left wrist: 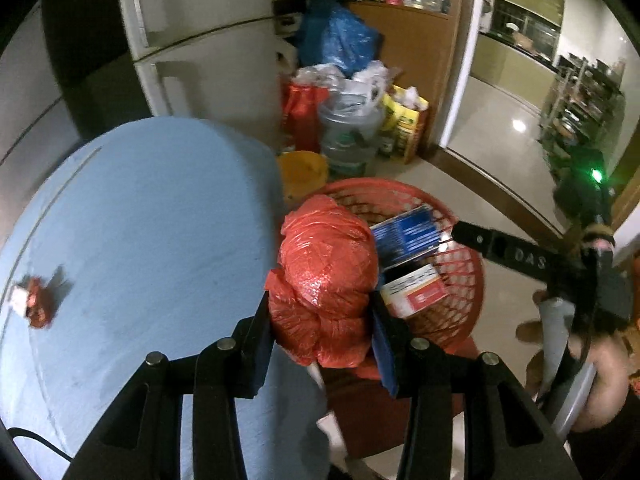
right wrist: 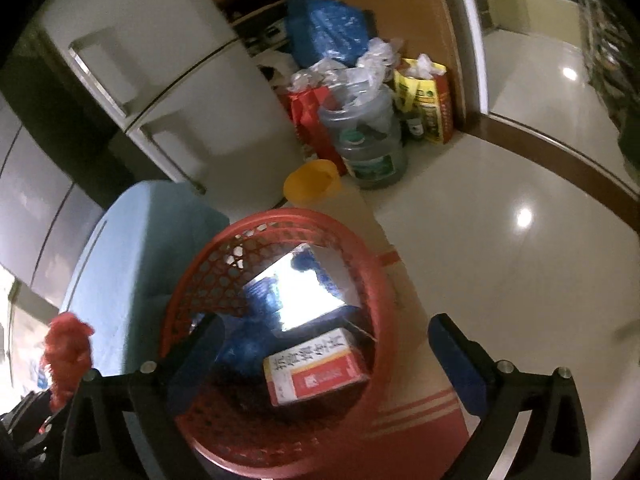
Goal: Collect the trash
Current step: 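Open both tools to drop the red bag and toothpaste box into the basket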
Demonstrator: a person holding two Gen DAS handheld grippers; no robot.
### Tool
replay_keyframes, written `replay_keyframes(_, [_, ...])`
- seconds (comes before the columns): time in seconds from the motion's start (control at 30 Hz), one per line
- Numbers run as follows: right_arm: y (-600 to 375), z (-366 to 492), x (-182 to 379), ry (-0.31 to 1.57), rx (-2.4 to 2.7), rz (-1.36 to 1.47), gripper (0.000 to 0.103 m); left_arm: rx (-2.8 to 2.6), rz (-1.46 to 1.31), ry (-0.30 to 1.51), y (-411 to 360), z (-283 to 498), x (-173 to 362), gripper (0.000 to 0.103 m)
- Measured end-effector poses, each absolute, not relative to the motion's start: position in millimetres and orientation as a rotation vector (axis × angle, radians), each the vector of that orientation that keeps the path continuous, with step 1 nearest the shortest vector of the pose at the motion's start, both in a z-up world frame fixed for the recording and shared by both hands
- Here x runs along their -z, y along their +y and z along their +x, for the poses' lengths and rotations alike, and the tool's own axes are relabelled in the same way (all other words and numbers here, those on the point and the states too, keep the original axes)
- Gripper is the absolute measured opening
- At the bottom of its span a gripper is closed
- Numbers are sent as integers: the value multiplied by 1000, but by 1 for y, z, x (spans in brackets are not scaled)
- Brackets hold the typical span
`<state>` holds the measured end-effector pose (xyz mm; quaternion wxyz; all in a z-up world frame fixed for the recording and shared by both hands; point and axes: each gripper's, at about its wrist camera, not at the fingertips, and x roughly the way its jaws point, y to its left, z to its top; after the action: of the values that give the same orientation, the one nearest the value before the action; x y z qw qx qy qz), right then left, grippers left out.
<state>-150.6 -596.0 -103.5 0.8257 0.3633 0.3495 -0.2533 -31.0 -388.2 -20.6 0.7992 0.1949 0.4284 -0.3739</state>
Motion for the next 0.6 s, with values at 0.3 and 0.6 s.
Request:
replay_keyframes(0.3, [-610,-187,91,693,608,826,103,870,374,1048,-431,-12,38,76])
replay_keyframes(0.6, [-590,-177,80,682,562,808,103,770,253,1010,-365,13,17,76])
